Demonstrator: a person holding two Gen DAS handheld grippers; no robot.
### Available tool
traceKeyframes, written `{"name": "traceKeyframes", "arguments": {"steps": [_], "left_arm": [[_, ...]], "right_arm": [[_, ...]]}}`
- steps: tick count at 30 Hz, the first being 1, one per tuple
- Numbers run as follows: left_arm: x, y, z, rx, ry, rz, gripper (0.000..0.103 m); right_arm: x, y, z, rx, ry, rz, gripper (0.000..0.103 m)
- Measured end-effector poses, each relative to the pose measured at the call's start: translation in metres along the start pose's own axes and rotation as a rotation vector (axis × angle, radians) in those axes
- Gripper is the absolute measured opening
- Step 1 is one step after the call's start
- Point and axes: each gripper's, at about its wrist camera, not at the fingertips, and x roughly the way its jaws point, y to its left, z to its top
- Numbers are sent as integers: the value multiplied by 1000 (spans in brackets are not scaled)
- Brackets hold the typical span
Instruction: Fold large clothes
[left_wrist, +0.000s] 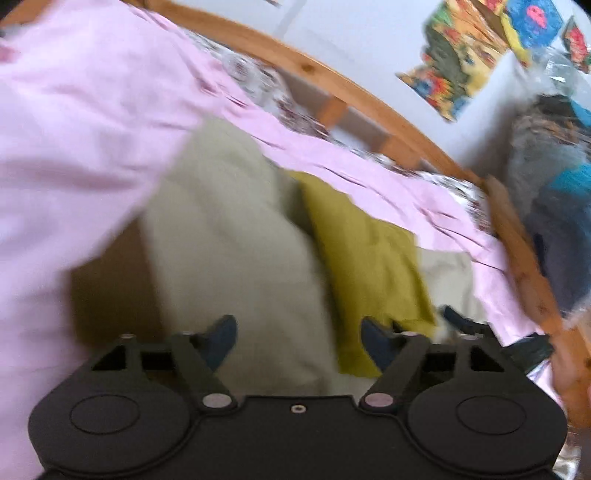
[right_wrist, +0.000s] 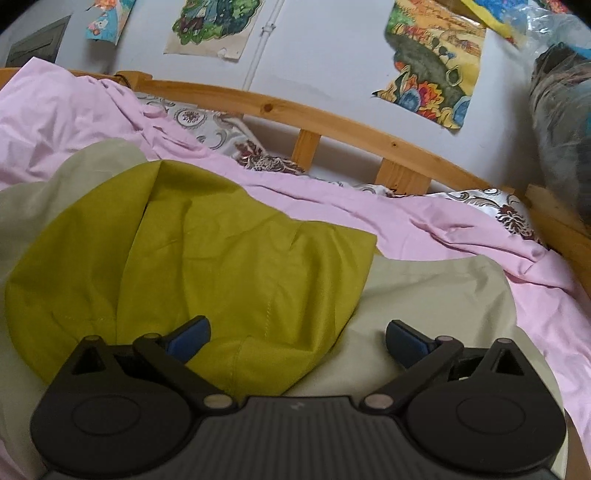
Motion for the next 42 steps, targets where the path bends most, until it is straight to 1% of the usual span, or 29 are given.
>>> {"name": "traceKeyframes", "arguments": {"steps": [1, 2, 4, 6, 9, 11, 13, 15, 19, 21, 24, 27, 30, 32, 33, 35, 39, 42], "left_arm": [[-8, 6, -3, -13, -6, 38, 92], [-17, 13, -7, -33, -12, 70, 93], [-25, 24, -15, -63, -16, 93, 94], [-25, 36, -18, -105, 2, 118, 94], [-18, 50, -20, -169, 9, 105, 94], [-11, 58, -18, -184, 13, 98, 95], [1, 56, -16, -195, 4, 99, 99], [13, 53, -15, -206, -5, 89, 101], [30, 51, -13, -239, -16, 109, 102], [32, 49, -13, -234, -23, 123, 102], [35, 44, -15, -191, -16, 146, 102], [38, 40, -15, -157, -8, 161, 102], [39, 40, -15, -157, -10, 165, 102], [39, 39, -15, -154, -7, 169, 102], [39, 39, -15, -153, -6, 171, 102], [40, 38, -15, -148, -4, 175, 102], [41, 38, -14, -146, -6, 180, 102], [43, 39, -16, -152, -22, 183, 102]], "right_arm": [[-1, 1, 0, 3, -2, -2, 103], [-2, 1, -1, 5, -7, -4, 103], [-3, 0, -2, 7, -18, -9, 103], [-5, 0, -3, 6, -29, -16, 103], [-6, 1, -3, 3, -34, -22, 103], [-6, 1, -3, 3, -35, -24, 103], [-6, 2, -3, 2, -37, -26, 103], [-7, 2, -3, -2, -42, -31, 103], [-8, 2, -3, -4, -47, -36, 103], [-11, -1, -1, 19, -63, -32, 103], [-30, -8, 5, 66, -144, -40, 103], [-40, -5, 12, 54, -140, -38, 103], [-48, 6, 8, -12, -161, -8, 103], [-43, 19, -1, -81, -128, -14, 103], [-40, 23, -5, -91, -111, -18, 103], [-38, 23, -11, -68, -120, -16, 103], [-39, 22, -12, -56, -117, -9, 103], [-39, 20, -13, -54, -122, -10, 103]]}}
